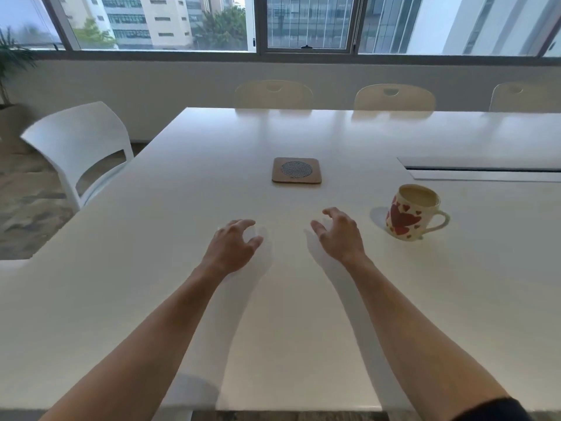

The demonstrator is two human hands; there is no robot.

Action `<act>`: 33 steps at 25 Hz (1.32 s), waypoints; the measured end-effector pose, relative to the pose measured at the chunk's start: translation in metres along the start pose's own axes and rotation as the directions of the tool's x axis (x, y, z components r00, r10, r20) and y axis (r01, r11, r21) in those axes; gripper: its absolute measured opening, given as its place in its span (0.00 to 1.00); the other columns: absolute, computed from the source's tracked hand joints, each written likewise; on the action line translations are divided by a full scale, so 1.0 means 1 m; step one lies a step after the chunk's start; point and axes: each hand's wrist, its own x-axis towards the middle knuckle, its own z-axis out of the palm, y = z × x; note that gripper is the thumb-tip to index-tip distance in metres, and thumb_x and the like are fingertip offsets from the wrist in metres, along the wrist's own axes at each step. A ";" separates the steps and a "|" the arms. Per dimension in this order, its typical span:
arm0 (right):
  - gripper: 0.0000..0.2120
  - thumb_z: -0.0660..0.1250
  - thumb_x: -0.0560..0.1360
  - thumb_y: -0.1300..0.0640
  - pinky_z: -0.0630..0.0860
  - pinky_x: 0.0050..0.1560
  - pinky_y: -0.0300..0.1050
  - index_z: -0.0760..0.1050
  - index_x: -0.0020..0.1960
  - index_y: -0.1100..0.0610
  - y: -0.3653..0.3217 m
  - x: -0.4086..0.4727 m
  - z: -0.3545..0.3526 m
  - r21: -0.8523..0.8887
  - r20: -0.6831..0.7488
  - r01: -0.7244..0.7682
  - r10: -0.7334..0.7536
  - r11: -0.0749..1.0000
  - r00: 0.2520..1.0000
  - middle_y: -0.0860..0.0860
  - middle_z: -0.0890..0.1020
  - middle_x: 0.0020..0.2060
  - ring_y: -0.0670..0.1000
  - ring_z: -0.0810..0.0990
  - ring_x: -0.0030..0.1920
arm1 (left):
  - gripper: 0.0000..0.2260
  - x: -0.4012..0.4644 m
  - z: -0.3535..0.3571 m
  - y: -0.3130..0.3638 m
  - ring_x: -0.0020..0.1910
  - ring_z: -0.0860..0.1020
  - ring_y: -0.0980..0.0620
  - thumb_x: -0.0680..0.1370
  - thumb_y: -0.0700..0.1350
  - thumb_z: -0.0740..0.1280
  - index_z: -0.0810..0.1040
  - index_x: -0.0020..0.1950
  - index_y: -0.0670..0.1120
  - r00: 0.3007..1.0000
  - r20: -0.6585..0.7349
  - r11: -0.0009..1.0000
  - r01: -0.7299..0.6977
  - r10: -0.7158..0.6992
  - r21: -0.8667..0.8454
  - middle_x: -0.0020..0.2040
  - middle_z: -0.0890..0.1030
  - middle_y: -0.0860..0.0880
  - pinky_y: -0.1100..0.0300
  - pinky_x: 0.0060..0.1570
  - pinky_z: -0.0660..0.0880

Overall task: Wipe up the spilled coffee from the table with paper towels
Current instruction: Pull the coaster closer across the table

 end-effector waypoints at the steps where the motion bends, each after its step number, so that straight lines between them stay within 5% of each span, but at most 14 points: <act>1: 0.22 0.67 0.78 0.49 0.70 0.64 0.48 0.73 0.68 0.60 0.001 0.010 0.000 0.005 0.006 -0.008 0.008 1.000 1.000 0.59 0.78 0.65 0.59 0.75 0.66 | 0.22 0.011 0.002 0.003 0.70 0.70 0.44 0.78 0.53 0.66 0.72 0.71 0.48 1.000 0.009 1.000 0.006 -0.006 0.004 0.72 0.72 0.46 0.53 0.68 0.63; 17: 0.34 0.62 0.79 0.41 0.63 0.73 0.54 0.61 0.77 0.59 0.001 0.156 0.038 -0.084 0.031 -0.107 0.110 0.991 0.993 0.58 0.70 0.73 0.58 0.68 0.73 | 0.30 0.187 0.034 0.022 0.74 0.63 0.39 0.78 0.56 0.64 0.62 0.77 0.45 0.993 0.105 0.995 0.062 -0.054 -0.077 0.75 0.67 0.41 0.47 0.73 0.59; 24: 0.29 0.58 0.81 0.42 0.49 0.77 0.57 0.64 0.75 0.59 0.003 0.179 0.051 -0.169 0.071 -0.102 0.116 0.980 0.991 0.56 0.69 0.74 0.54 0.62 0.76 | 0.25 0.214 0.046 0.028 0.63 0.75 0.44 0.67 0.65 0.63 0.78 0.58 0.55 0.993 0.111 0.960 0.067 -0.038 -0.273 0.57 0.81 0.49 0.43 0.68 0.67; 29: 0.20 0.62 0.81 0.51 0.68 0.68 0.53 0.76 0.62 0.67 0.002 0.169 0.042 0.099 0.017 -0.158 0.157 0.983 0.987 0.60 0.82 0.57 0.60 0.76 0.63 | 0.12 0.201 0.042 0.031 0.51 0.81 0.52 0.70 0.53 0.72 0.81 0.52 0.51 0.989 0.075 0.831 0.146 -0.126 -0.536 0.47 0.84 0.55 0.54 0.58 0.76; 33: 0.09 0.68 0.77 0.57 0.75 0.59 0.48 0.83 0.53 0.60 0.008 0.151 0.033 0.278 -0.072 -0.238 0.267 0.931 0.961 0.53 0.85 0.45 0.58 0.81 0.56 | 0.21 0.180 0.041 0.029 0.54 0.81 0.53 0.72 0.42 0.75 0.78 0.64 0.41 0.962 -0.057 0.700 0.152 -0.266 -0.698 0.56 0.82 0.47 0.58 0.60 0.75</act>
